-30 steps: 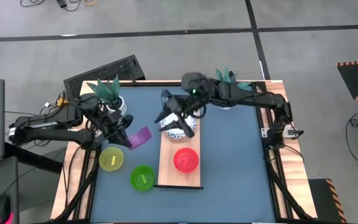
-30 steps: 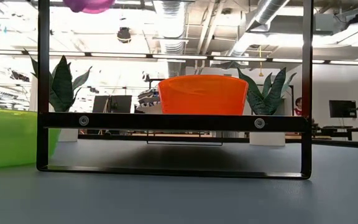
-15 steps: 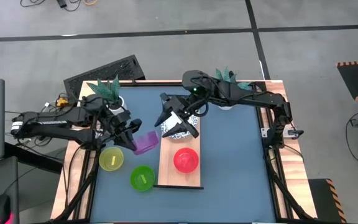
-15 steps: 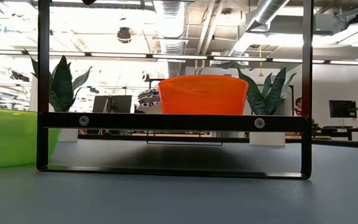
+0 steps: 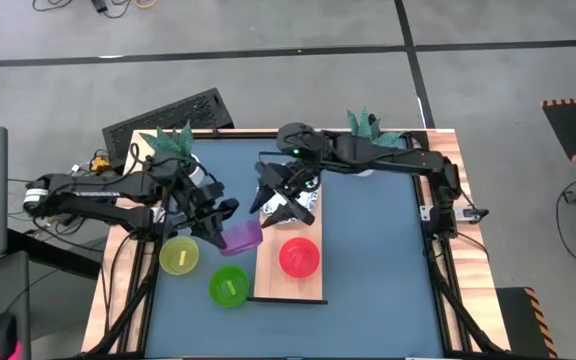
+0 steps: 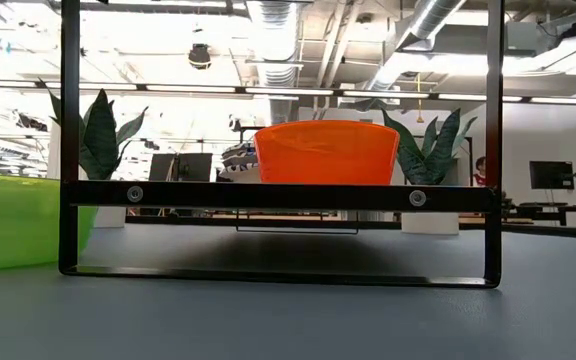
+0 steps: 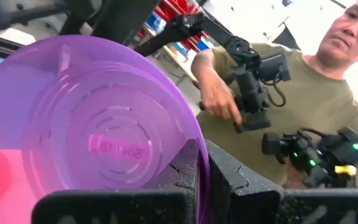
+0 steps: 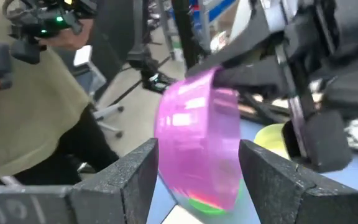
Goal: Place and stack bowls onto a shelf
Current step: Stack the purple bowl on top of the orange bowl on the shelf
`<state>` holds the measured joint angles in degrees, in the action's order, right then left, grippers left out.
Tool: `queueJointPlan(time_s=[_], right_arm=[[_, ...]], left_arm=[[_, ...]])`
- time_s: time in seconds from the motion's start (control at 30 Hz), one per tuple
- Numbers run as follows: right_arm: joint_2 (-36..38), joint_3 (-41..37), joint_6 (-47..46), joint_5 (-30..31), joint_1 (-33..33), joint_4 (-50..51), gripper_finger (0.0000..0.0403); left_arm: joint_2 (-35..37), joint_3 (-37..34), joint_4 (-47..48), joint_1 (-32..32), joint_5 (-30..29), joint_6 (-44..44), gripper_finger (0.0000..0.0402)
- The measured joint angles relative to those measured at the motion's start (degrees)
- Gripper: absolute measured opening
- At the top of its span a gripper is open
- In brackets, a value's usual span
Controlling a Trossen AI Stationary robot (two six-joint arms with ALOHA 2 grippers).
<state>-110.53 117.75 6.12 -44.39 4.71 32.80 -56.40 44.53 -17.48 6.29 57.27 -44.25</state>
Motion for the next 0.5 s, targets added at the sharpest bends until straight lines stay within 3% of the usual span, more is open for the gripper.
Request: queueJointPlan(time_s=[0.2, 0.5], right_arm=[[-1.70, -0.02, -1.72, -5.86, -0.11, 0.15, 0.0249], [-1.72, 0.00, -1.19, -6.76, -0.13, -2.34, 0.0249]], left_arm=[[-0.97, 0.64, 1.19, -0.64, 0.63, 0.16, 0.0000], [-0.94, 0.64, 2.09, -0.61, -0.42, 1.11, 0.0000]])
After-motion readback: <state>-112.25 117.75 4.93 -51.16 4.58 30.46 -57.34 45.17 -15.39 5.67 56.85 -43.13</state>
